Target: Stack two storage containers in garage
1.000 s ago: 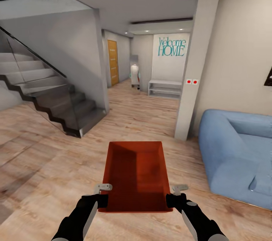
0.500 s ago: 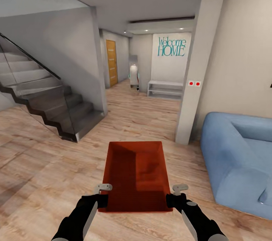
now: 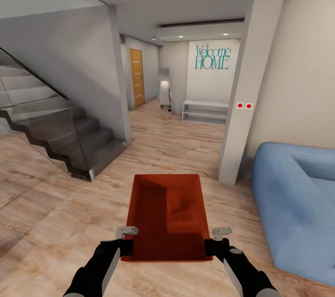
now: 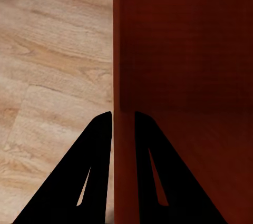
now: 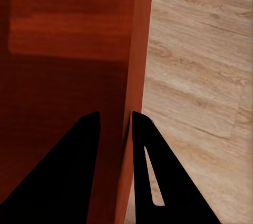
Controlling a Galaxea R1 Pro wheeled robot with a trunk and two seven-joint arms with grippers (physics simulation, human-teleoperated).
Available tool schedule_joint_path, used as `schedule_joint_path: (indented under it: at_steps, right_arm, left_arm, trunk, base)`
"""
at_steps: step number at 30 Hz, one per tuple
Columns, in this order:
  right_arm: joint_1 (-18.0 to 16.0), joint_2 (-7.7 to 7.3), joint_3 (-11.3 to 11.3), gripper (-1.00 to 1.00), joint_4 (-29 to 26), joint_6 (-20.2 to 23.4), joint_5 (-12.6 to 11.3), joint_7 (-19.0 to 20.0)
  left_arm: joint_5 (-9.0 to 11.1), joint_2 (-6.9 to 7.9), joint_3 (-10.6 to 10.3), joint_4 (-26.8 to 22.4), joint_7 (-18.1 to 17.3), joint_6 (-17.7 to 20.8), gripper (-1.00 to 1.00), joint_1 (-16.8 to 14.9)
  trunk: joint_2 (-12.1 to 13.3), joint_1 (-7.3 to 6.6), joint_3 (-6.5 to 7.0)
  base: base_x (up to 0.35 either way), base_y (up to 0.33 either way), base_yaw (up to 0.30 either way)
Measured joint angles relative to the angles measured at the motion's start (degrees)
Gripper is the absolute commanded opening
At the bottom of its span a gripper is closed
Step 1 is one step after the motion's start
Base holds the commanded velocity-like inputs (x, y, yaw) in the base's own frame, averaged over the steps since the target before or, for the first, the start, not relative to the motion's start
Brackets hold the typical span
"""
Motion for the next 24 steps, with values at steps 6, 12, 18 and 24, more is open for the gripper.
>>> schedule_joint_path:
  at_steps: [6, 12, 18, 24]
  right_arm:
    - [0.0, 0.0, 0.0, -1.0, -0.03, 0.0, 0.0, 0.0]
    - [0.0, 0.0, 0.0, -1.0, -0.03, 0.0, 0.0, -0.01]
    - [0.0, 0.0, 0.07, -1.0, 0.01, -0.01, -0.07, -0.06]
    - [0.0, 0.0, 0.06, -1.0, 0.08, -0.05, -0.08, -0.04]
  left_arm:
    - [0.08, 0.0, -0.03, -0.01, 0.05, 0.0, -1.0, -0.01]
    - [0.07, 0.01, -0.03, 0.0, 0.04, -0.01, -1.0, -0.01]
    - [0.08, 0.02, -0.03, 0.0, 0.03, -0.01, -1.0, 0.01]
    - [0.08, 0.02, -0.03, 0.02, 0.05, -0.01, -1.0, 0.02]
  trunk:
    - [0.0, 0.0, 0.0]
    - [0.0, 0.0, 0.0]
    - [0.0, 0.0, 0.0]
    - [0.0, 0.0, 0.0]
  base:
    - [0.327, 0.0, 0.0]
    - [0.327, 0.0, 0.0]
    - [0.327, 0.0, 0.0]
    - [0.327, 0.0, 0.0]
